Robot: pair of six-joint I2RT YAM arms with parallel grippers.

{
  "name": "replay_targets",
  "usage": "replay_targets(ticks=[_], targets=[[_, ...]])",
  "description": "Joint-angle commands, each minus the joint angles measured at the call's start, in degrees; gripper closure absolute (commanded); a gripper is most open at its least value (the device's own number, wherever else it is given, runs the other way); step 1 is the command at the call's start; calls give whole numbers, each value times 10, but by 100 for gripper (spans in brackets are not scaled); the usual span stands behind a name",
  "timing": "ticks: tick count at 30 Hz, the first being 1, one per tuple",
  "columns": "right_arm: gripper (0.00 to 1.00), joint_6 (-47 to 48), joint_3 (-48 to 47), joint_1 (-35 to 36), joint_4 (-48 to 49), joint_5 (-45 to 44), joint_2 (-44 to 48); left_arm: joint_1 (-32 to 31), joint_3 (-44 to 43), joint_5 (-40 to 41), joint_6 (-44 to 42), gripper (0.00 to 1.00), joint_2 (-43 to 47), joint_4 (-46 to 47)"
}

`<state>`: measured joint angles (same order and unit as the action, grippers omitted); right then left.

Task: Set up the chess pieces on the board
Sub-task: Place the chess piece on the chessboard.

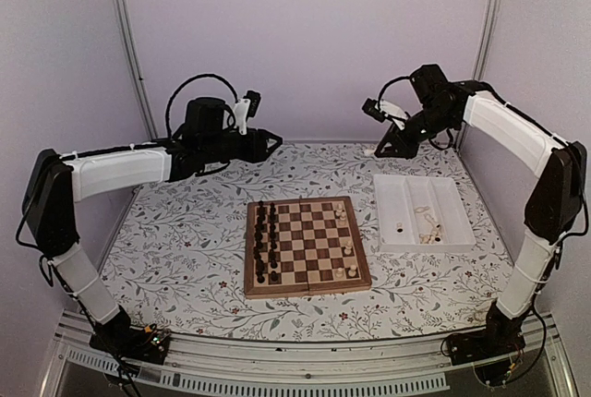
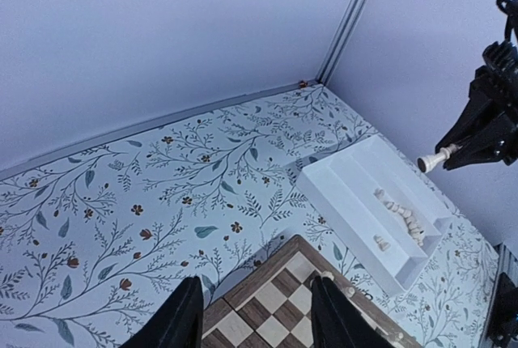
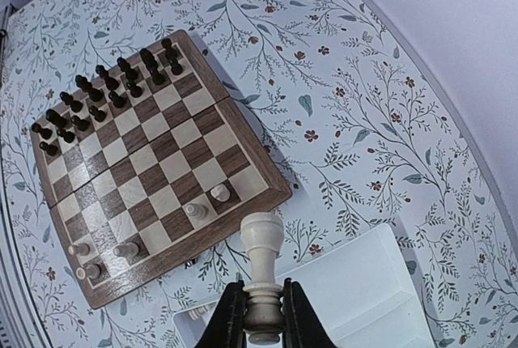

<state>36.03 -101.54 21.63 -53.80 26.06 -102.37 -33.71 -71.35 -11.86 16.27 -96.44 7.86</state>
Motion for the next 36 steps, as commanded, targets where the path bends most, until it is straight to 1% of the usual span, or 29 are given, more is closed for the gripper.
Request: replay_targets(ticks=[1, 7, 13, 27, 36], targets=[[97, 69, -25, 26, -50, -70, -31, -1, -9, 37, -41, 52, 21, -50], [97, 123, -80, 65, -98, -126, -79, 0, -11, 41, -41, 51, 28, -58], [98, 146, -89, 115, -119, -171, -105, 0, -8, 52, -44, 51, 33, -58], [98, 153, -89, 187, -151, -210, -161, 1, -8, 49, -43, 50, 33, -61], [97, 162, -89, 208, -186, -213, -193, 2, -8, 47, -41, 50, 31, -61]])
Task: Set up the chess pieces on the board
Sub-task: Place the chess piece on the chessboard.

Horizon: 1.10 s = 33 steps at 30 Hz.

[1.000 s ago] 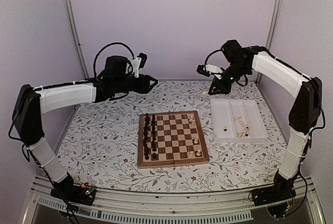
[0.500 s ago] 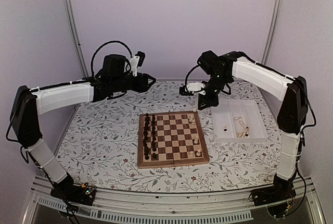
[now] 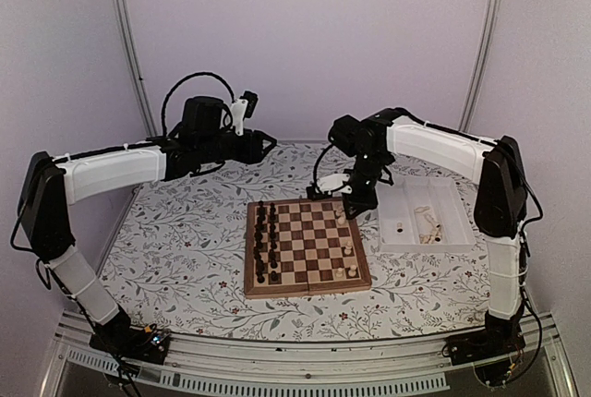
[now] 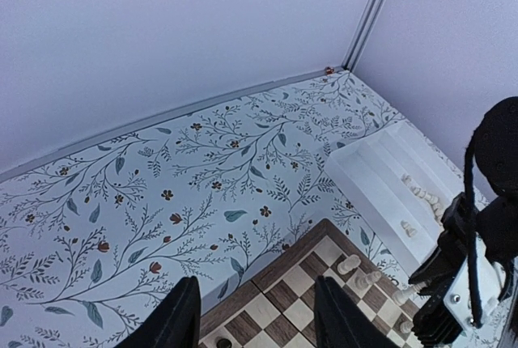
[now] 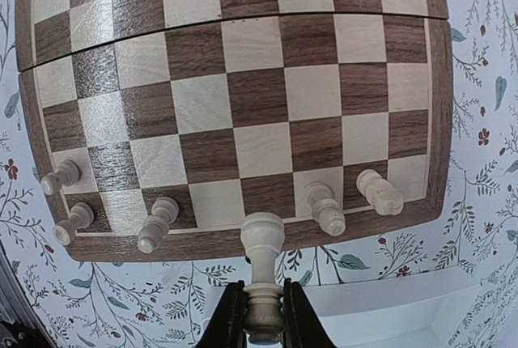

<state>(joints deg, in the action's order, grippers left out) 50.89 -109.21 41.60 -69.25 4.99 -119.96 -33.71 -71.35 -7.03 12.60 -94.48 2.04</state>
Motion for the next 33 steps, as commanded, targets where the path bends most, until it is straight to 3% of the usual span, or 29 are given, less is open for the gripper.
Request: replay_targets(ticks=[1, 33], targets=[[97, 14, -12, 9, -35, -3, -19, 2, -8, -3, -4, 50, 11, -3], [96, 21, -12, 22, -51, -30, -48, 2, -11, -18, 2, 50, 0, -7]])
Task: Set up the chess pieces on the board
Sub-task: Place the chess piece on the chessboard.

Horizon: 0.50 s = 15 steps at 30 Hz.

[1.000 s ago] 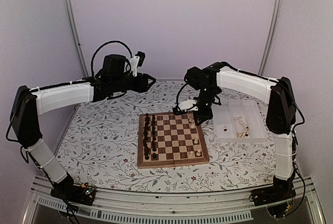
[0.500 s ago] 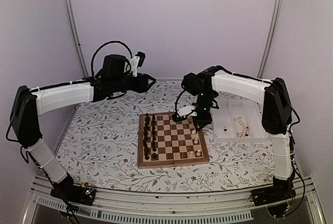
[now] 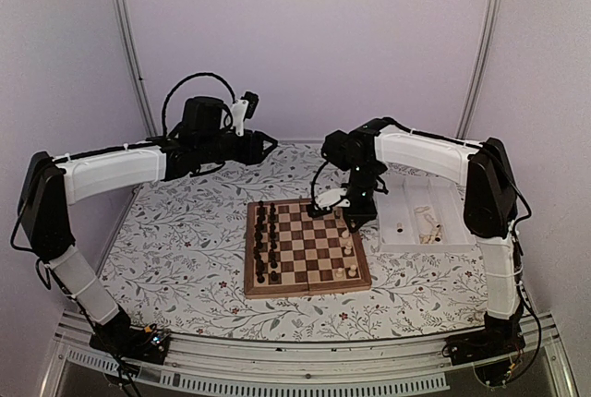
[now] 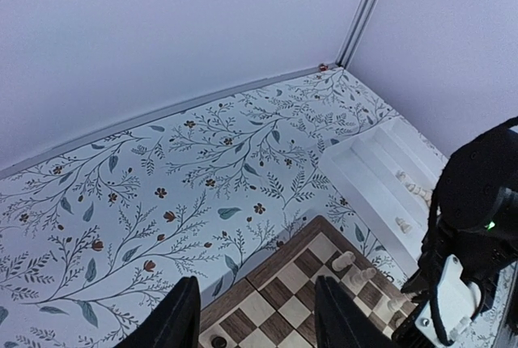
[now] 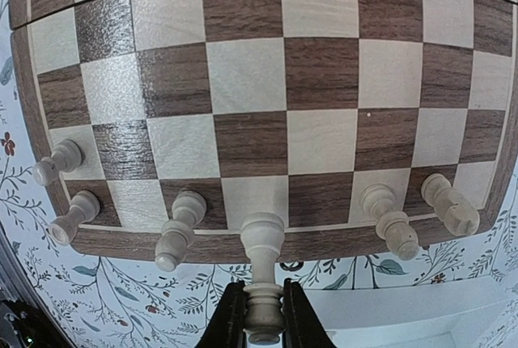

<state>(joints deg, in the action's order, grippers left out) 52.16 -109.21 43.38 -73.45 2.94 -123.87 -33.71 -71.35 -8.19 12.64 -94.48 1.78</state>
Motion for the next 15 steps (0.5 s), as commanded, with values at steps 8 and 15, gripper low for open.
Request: replay_targets(ticks=[8, 15], targets=[[95, 7, -12, 4, 0, -16, -15, 2, -12, -9, 3, 49, -2, -6], [94, 5, -12, 5, 7, -19, -21, 2, -12, -13, 3, 49, -3, -6]])
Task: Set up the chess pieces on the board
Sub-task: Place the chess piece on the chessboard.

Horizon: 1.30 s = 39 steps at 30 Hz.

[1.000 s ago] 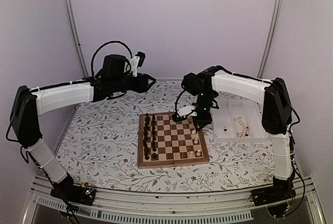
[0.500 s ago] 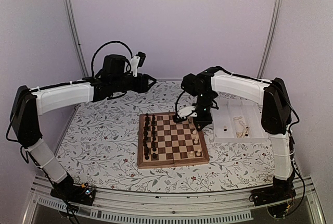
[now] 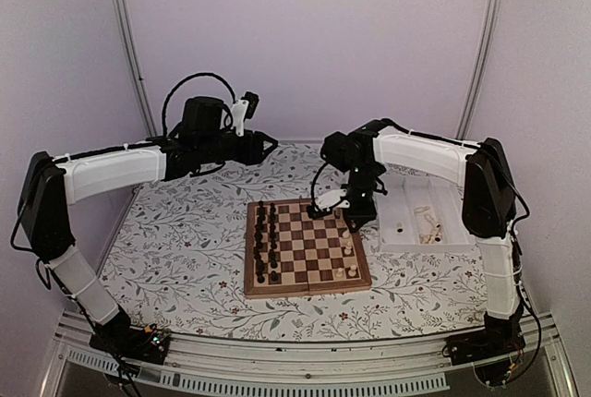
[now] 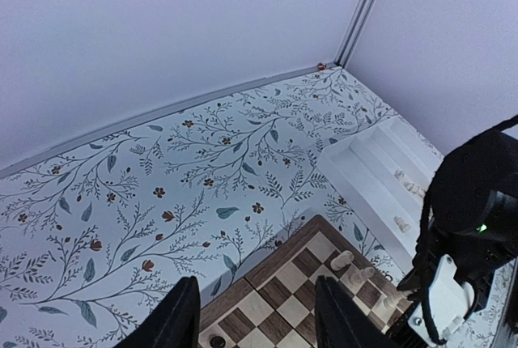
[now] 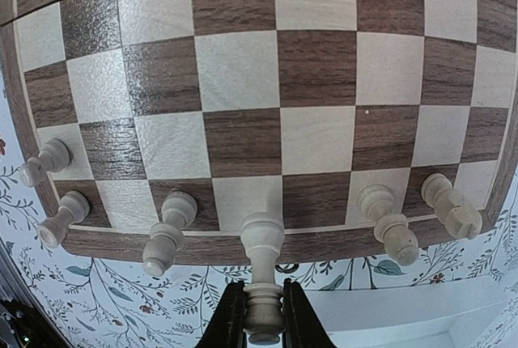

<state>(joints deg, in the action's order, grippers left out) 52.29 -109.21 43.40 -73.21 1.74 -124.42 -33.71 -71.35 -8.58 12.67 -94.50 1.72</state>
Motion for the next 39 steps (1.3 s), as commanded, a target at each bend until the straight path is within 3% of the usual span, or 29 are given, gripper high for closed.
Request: replay_targets(ticks=[1, 9, 28, 39], targets=[[94, 2, -12, 5, 6, -7, -16, 2, -12, -9, 3, 50, -3, -6], [88, -1, -12, 5, 18, -14, -19, 2, -13, -16, 6, 49, -5, -6], [86, -13, -15, 5, 50, -61, -36, 2, -17, -28, 10, 50, -12, -9], [72, -17, -16, 4, 51, -57, -32, 2, -18, -30, 9, 49, -14, -9]])
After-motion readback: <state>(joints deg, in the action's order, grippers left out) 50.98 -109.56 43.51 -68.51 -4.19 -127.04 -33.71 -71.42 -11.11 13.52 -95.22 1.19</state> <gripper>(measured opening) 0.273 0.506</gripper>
